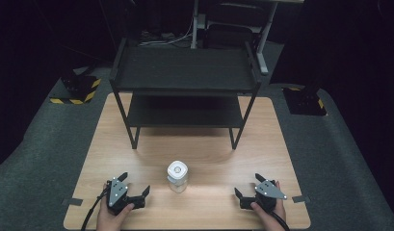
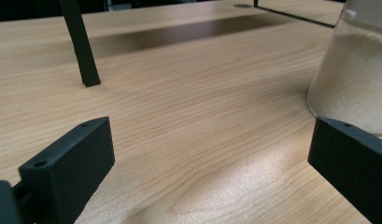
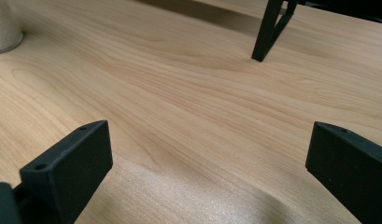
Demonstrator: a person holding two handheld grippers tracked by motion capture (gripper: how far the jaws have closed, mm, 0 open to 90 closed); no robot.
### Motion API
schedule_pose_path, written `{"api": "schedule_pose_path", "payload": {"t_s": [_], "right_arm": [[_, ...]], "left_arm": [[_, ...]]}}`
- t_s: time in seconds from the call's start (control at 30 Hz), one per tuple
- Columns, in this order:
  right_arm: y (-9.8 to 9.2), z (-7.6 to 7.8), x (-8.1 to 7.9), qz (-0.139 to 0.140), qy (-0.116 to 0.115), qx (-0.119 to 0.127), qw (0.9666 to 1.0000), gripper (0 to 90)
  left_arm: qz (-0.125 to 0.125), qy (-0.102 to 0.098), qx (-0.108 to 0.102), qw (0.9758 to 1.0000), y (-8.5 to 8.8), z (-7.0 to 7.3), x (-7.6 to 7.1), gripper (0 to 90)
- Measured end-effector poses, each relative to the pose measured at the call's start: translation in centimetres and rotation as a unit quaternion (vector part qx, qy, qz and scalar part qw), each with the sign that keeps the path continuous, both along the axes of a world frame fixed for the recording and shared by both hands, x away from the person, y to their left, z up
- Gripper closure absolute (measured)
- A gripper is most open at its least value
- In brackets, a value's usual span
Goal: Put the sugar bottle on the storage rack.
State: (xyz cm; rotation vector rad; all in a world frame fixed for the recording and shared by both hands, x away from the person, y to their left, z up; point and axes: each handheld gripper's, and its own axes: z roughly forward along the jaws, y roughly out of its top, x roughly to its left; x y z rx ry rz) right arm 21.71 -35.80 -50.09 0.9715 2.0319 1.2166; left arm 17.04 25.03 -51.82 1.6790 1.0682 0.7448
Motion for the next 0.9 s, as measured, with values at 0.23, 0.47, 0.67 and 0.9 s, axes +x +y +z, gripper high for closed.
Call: {"api": "schedule_pose_path", "payload": {"t_s": [0.23, 0.47, 0.67, 0.9], "right_arm": [[-0.01, 0.03, 0.04, 0.004, -0.001, -0.004, 1.0, 0.5], [-0.01, 0.05, 0.04, 0.009, -0.002, -0.007, 0.9999, 0.6], [-0.06, 0.09, 0.12, 0.01, 0.0, -0.007, 0.9999, 0.6], [-0.13, 0.04, 0.09, 0.009, 0.0, -0.004, 1.0, 0.6]], "left_arm": [[-0.007, -0.004, 0.004, 1.0, -0.05, -0.05, -0.13, 0.7], [-0.001, -0.005, 0.005, 1.0, -0.22, -0.08, -0.13, 0.7], [-0.001, -0.006, 0.003, 1.0, -0.16, -0.13, -0.14, 0.7], [-0.003, -0.018, -0.011, 0.9998, 0.23, -0.3, -0.53, 0.8]]}}
